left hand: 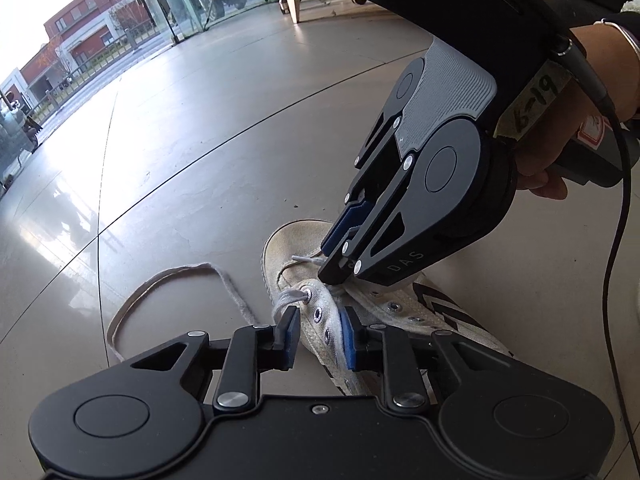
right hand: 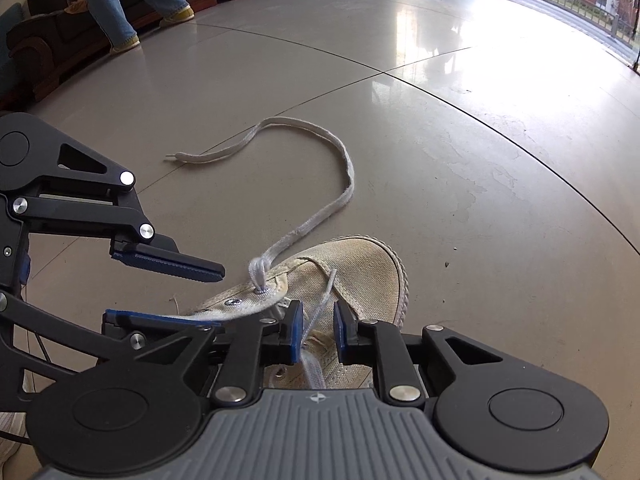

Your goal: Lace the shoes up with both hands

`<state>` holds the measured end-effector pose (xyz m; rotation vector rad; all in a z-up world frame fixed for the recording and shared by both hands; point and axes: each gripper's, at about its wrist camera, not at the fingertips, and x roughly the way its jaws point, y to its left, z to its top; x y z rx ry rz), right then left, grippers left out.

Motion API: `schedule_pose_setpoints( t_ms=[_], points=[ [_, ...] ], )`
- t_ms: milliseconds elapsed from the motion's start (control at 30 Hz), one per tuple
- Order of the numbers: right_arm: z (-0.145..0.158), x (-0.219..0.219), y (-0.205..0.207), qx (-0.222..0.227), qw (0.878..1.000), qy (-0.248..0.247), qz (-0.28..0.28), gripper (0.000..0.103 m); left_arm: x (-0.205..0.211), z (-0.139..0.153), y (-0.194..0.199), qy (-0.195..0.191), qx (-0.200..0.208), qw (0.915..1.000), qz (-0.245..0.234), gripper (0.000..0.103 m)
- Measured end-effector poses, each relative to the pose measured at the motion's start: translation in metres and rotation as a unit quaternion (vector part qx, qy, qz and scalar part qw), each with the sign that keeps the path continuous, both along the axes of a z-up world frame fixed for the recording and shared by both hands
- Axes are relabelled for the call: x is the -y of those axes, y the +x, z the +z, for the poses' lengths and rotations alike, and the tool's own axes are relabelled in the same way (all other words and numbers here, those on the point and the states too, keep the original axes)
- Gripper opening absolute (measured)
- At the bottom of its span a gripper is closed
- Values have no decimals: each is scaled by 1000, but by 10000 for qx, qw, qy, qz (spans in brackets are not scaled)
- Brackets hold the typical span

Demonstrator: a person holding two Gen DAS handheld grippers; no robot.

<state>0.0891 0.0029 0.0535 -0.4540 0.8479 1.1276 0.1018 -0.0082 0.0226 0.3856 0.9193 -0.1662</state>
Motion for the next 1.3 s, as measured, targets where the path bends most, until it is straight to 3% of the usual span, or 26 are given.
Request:
schedule_pose_setpoints(
  t_ms=[167,267,433,533,700,900,1000,1033,1300],
  points=[
    [16,16,-1,-138,9993,352,39,7,-6,4,-1,-173,-47,9998,126,10],
    [21,20,-8,-206,9989,403,157,7,-23,7,3,-787,-207,9953,517,9],
    [18,17,-22,-300,9980,315,451,7,-60,6,11,-1934,-499,9720,1236,9],
    [16,14,-26,-254,9983,259,450,7,-72,3,12,-2273,-589,9600,1524,9],
    [14,11,-13,-161,9996,227,85,19,-80,1,15,-2476,-641,9511,1735,10],
    [-5,0,1,-347,9994,-9,-58,19,-91,-4,14,-2761,-718,9375,1995,14],
    [-7,3,4,-439,9989,75,-131,17,-94,-7,14,-2804,-729,9350,2048,16],
    [-6,4,4,-452,9988,113,-155,7,-94,-8,15,-2805,-728,9348,2055,16],
    [10,16,-2,-673,9971,360,-44,7,-98,-11,16,-2914,-768,9297,2117,17]
  ],
)
